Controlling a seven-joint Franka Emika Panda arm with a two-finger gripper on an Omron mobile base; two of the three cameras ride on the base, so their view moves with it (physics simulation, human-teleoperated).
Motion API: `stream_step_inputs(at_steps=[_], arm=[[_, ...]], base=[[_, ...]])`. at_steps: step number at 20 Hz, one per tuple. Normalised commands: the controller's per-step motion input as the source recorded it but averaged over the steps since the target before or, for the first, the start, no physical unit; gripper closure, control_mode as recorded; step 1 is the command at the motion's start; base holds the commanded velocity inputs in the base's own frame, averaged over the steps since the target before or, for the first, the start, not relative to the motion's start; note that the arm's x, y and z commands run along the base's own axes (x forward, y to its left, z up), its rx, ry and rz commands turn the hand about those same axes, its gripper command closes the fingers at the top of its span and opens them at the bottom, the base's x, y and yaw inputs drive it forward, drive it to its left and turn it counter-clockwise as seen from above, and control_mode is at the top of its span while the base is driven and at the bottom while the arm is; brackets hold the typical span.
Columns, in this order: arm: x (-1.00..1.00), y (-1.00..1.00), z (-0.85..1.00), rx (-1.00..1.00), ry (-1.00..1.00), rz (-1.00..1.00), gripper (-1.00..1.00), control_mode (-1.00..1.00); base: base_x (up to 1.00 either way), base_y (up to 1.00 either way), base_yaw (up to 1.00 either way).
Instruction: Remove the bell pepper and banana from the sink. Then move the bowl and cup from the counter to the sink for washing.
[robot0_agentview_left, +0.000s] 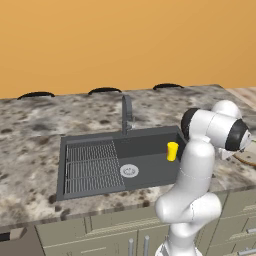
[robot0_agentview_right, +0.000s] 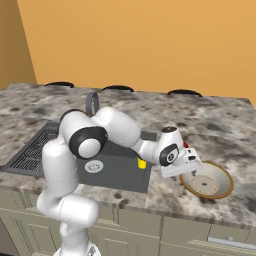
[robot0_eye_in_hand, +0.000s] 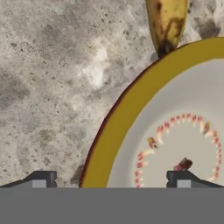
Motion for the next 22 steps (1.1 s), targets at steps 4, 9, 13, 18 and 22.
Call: stream_step_inputs(at_steps=[4,9,13,18,22], arm=[[0.15,-0.12,-0.15,0.0,0.05,0.01,-1.0,-1.0],[0.13,-0.11,-0.13,0.0,0.03,0.0,-1.0,-1.0],[0.05,-0.09,-0.07,0.0,0.0,0.0,1.0,-1.0],[0.0,-0.14,0.0,0.01,0.0,0.0,1.0,-1.0],[-0.04,-0.14,0.1,0.02,0.0,0.0,1.0,-1.0]], base=[[0.0,0.0,0.0],[0.0,0.0,0.0],[0.0,0.0,0.0],[0.0,0.0,0.0],[0.0,0.0,0.0]])
